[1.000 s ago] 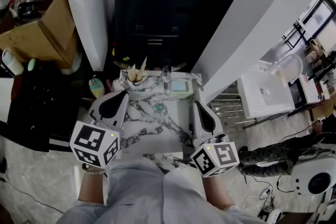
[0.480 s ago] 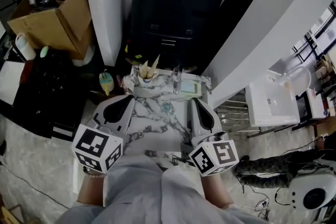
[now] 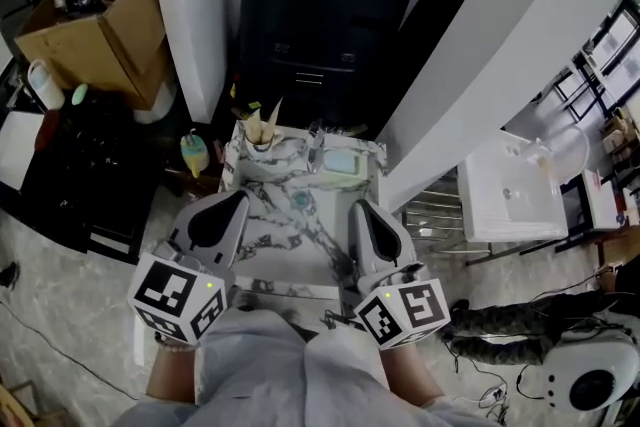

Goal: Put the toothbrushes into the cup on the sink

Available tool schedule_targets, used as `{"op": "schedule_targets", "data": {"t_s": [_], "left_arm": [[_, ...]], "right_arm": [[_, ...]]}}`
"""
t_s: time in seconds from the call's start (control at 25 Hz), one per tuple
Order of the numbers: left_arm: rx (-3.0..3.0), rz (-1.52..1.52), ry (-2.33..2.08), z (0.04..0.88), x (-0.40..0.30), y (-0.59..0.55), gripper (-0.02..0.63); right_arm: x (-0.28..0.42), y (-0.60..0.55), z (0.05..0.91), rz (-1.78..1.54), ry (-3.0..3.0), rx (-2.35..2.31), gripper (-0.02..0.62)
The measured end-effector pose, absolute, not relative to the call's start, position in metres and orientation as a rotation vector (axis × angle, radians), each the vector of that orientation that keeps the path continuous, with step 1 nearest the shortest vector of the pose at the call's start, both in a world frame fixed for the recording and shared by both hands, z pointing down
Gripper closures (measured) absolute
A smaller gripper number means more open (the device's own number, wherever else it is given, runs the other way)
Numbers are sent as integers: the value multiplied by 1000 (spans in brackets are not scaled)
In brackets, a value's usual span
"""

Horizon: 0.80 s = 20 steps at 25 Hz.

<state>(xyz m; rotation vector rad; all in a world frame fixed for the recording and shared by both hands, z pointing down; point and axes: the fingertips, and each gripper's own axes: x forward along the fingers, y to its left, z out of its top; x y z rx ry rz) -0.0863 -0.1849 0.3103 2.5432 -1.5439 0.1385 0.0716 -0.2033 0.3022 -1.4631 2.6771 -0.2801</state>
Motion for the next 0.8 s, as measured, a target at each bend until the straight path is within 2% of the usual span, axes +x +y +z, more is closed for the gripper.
{"op": "schedule_targets", "data": {"t_s": [0.4, 0.8], "left_arm": [[2480, 138, -1564, 318, -53, -163, 600], [2552, 91, -1535, 300, -79, -134, 600]], "right_arm": [[107, -188, 318, -351, 2701, -1442, 597], [77, -155, 305, -313, 2653, -1475, 597]]}}
